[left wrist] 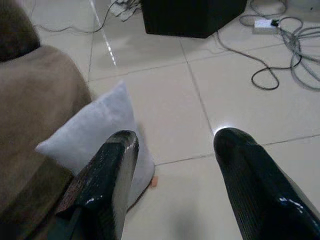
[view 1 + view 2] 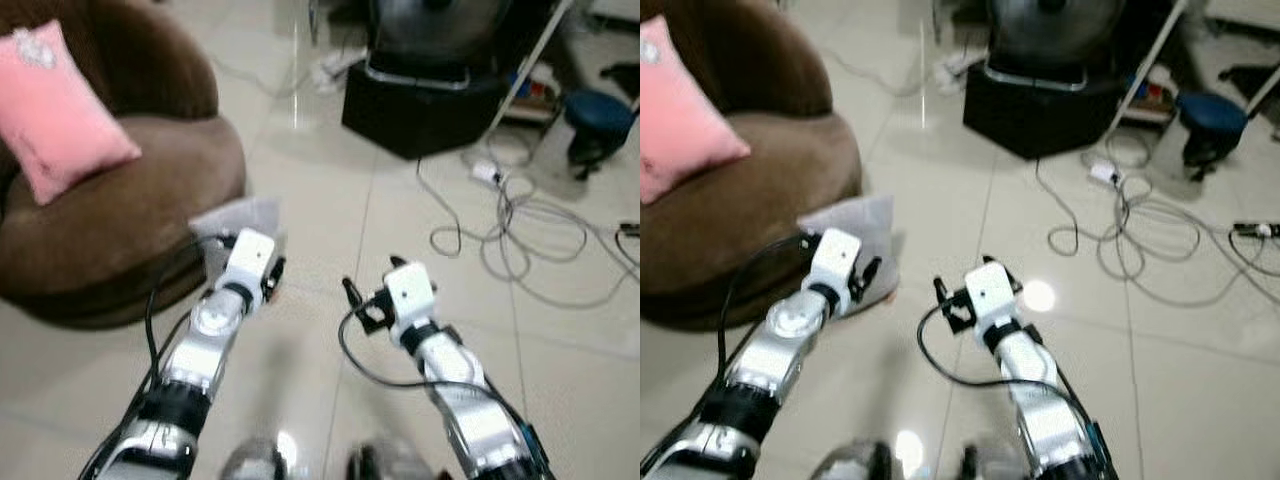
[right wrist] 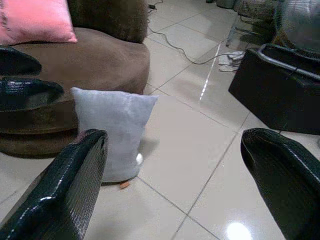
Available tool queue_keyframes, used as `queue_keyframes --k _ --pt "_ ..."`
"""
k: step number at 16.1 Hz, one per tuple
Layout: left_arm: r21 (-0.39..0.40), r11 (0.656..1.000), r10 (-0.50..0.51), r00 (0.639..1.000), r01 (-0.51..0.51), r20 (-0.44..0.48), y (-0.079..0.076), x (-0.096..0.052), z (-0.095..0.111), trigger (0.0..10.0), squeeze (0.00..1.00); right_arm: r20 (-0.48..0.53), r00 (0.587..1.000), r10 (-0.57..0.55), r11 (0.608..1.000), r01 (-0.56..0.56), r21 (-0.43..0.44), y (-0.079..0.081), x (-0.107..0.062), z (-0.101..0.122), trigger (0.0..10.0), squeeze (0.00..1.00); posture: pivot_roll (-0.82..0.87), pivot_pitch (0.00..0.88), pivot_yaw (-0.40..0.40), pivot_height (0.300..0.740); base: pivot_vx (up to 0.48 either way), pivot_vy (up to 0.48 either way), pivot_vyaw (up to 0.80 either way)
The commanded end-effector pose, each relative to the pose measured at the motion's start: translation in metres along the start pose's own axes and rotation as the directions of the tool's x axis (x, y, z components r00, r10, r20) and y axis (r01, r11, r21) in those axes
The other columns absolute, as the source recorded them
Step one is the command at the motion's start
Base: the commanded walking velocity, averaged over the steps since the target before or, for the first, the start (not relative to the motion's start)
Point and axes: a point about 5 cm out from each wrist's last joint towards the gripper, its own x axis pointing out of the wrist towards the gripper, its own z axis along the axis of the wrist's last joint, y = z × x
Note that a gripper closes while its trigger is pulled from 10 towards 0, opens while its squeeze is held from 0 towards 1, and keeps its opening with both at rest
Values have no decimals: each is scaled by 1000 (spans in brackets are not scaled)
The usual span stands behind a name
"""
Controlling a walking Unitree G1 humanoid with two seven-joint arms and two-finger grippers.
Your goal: Move the pillow to the sofa from floor
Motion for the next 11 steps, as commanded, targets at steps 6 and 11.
queue_keyframes --k 6,11 --pt "30 999 -19 1000 19 -17 -12 1 -4 10000 0 -31 999 -33 999 32 -36 -9 -3 -3 10000 0 67 198 -49 740 480 0 526" --pt "15 1000 -20 1000 20 -7 -13 1 -4 10000 0 -46 997 -58 998 58 -5 -10 -3 -7 10000 0 71 185 -48 740 480 0 474"
